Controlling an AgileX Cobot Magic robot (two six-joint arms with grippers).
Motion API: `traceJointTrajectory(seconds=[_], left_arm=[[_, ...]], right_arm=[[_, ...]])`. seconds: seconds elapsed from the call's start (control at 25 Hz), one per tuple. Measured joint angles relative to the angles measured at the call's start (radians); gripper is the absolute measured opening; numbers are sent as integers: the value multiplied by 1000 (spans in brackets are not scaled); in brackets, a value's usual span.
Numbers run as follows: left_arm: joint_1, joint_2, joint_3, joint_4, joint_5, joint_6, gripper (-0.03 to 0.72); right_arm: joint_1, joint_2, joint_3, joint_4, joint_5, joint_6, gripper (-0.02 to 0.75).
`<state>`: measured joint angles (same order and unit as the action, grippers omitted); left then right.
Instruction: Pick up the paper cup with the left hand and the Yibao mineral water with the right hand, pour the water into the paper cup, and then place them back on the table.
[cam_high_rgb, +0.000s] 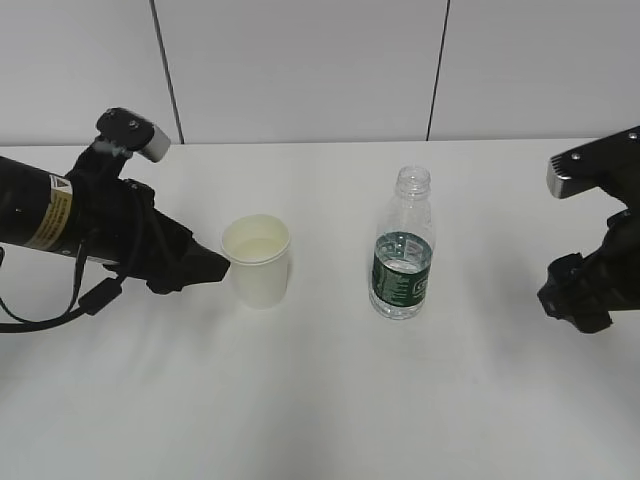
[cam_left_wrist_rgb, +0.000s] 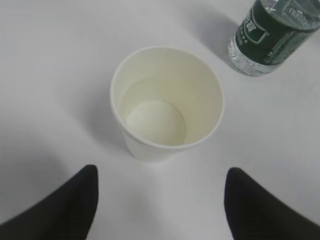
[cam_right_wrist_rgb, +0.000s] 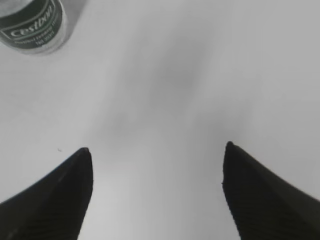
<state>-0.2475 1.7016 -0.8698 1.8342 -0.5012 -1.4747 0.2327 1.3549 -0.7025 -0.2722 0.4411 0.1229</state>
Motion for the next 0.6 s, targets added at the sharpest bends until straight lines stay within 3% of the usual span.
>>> traceJointTrajectory(seconds=[0.12, 0.28, 0.48, 0.6], left_arm=[[0, 0, 0, 0, 0, 0, 521], [0, 0, 0, 1, 0, 0, 521], [0, 0, 0, 1, 1, 0, 521], [0, 0, 0, 1, 1, 0, 521]], right_arm=[[0, 0, -37, 33, 131, -55, 594], [0, -30, -42, 184, 278, -210, 594], [0, -160, -42, 390, 349, -431, 594], [0, -256, -42, 423, 415, -463, 594]])
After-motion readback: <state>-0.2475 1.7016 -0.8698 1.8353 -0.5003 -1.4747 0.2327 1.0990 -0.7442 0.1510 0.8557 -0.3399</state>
